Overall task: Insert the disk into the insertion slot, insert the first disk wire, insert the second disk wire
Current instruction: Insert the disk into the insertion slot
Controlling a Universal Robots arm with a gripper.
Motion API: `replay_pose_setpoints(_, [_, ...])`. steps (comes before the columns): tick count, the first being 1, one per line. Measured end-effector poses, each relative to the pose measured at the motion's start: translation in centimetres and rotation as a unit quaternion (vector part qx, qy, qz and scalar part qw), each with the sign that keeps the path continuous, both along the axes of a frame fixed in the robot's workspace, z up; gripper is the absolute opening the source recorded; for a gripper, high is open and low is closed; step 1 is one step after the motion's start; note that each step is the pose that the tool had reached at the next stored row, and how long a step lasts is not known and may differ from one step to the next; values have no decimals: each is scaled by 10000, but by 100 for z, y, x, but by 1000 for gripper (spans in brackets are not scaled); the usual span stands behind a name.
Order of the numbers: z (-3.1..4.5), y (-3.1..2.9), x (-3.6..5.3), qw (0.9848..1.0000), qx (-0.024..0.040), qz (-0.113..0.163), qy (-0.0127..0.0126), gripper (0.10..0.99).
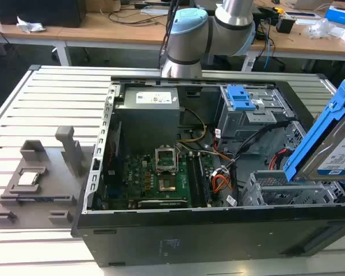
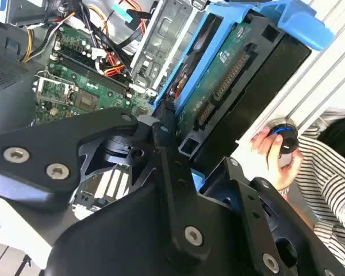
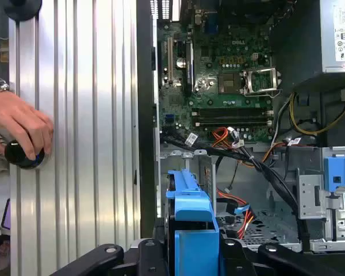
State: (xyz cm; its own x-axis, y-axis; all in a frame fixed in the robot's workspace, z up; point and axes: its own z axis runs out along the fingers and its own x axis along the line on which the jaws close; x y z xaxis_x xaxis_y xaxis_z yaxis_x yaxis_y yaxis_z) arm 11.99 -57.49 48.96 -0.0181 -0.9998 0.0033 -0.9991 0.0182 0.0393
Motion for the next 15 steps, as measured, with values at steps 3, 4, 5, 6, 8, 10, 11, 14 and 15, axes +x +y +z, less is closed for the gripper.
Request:
replay_pose_setpoints(3, [-14,37,-54,10000,10,0,0,365])
replay_pose_setpoints(4, [-16,67,-62,10000,9,0,0,365])
replay_pose_setpoints(5, [-19,90,-72,10000,10,0,0,365])
replay_pose_setpoints(6, [-22,103,-82,10000,10,0,0,365])
replay_pose_setpoints(8, [-36,110,-88,10000,10,1,0,365])
replay_pose_setpoints(10, [-53,111,-90,10000,11,0,0,365])
replay_pose_setpoints(11, [-62,111,-90,10000,9,0,0,365])
replay_pose_setpoints(14, [-123,111,-91,10000,9,0,0,365])
replay_pose_setpoints(15, [-157,111,-90,10000,10,0,0,365])
